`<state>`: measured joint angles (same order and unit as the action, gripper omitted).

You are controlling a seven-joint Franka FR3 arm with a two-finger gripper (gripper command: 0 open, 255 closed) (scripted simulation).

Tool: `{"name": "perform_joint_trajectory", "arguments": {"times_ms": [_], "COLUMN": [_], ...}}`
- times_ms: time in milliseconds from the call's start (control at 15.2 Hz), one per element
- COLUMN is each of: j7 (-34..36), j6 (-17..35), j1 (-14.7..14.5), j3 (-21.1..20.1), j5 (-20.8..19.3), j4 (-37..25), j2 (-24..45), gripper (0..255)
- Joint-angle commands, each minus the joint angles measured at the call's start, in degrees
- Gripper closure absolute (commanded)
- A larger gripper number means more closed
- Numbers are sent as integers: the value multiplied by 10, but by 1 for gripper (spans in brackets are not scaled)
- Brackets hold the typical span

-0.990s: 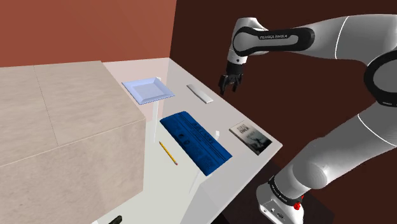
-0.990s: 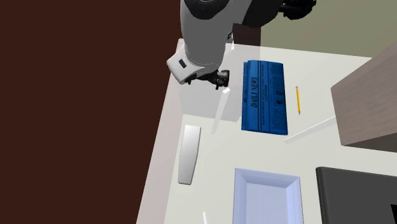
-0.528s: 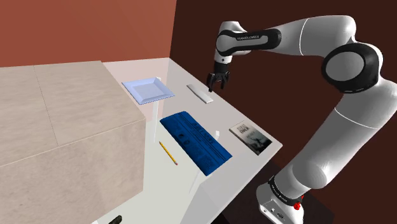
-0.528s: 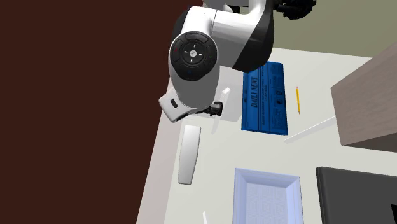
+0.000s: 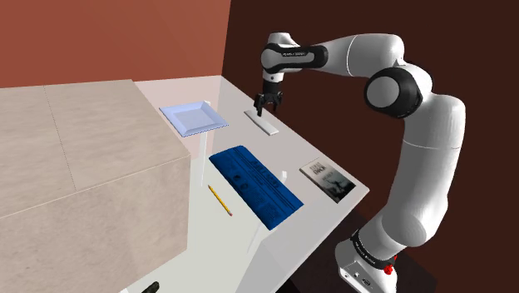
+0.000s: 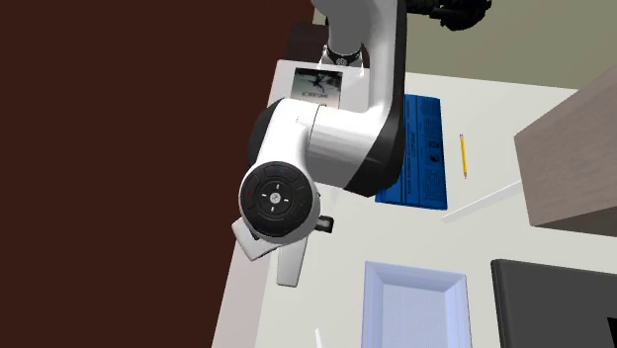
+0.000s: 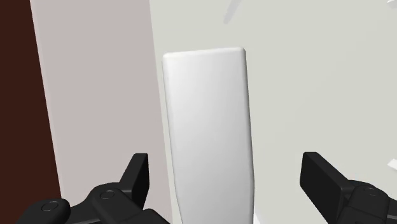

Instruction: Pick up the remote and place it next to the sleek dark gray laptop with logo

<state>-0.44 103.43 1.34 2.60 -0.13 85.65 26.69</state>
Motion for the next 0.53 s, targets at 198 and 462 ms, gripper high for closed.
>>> {"name": "perform_joint_trajectory", "arguments": {"times_ms": [198, 462], "j7": [-1, -1], "j6": [-26, 5], "j1": [4, 4], "j3": [-1, -1], "j5": [3, 3], "j4": [-135, -105], "j2": [109, 109], "gripper": [0, 0]}}
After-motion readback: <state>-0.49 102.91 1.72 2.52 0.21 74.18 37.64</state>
